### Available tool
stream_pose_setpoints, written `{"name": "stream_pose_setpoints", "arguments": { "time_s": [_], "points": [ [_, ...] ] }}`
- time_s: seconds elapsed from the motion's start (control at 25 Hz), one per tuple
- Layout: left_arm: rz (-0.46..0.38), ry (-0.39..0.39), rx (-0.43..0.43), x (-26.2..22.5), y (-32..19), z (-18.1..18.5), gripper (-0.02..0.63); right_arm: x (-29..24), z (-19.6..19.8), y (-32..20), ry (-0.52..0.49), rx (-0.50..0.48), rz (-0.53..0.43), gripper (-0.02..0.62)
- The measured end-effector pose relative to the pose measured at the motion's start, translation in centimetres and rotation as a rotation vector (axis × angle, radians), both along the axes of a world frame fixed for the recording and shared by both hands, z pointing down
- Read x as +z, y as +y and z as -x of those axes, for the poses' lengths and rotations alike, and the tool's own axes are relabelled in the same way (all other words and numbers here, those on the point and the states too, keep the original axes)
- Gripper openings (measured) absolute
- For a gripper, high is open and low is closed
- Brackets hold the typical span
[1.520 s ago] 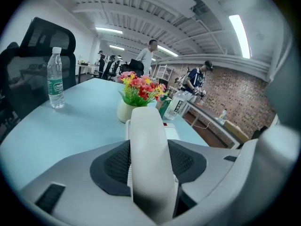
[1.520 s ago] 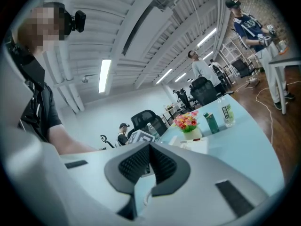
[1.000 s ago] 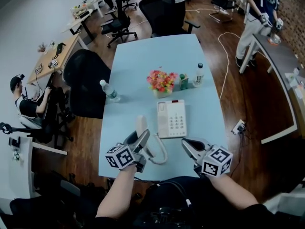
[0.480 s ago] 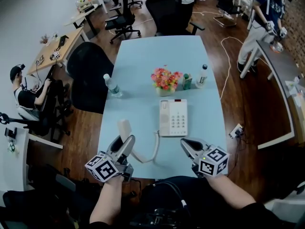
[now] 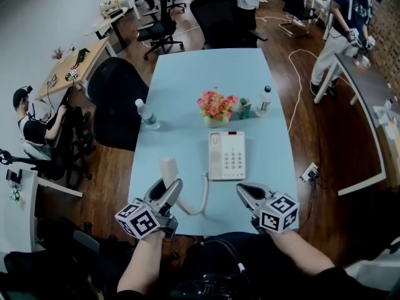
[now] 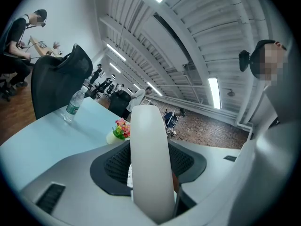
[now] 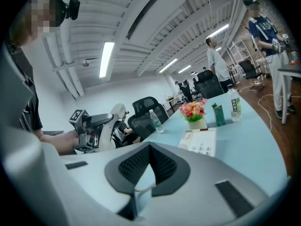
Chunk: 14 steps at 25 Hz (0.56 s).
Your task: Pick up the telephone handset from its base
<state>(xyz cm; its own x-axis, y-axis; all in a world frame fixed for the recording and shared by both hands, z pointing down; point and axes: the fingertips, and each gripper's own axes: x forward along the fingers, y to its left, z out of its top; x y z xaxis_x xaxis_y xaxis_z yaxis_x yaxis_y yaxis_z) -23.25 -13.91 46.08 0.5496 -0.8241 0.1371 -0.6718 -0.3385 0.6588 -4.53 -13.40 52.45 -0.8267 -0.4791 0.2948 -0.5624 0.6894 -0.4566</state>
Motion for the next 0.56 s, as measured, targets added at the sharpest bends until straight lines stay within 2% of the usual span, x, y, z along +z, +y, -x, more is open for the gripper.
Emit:
{"name": "stream_pose_setpoints", "arguments": {
  "time_s": [0.56],
  "points": [
    [0.027,-0.035,0.029,0.8,0.2,-1.1,0.224,-0.2,0.3,0.3,-0.009,-0.019,-0.006,0.013]
  ]
}}
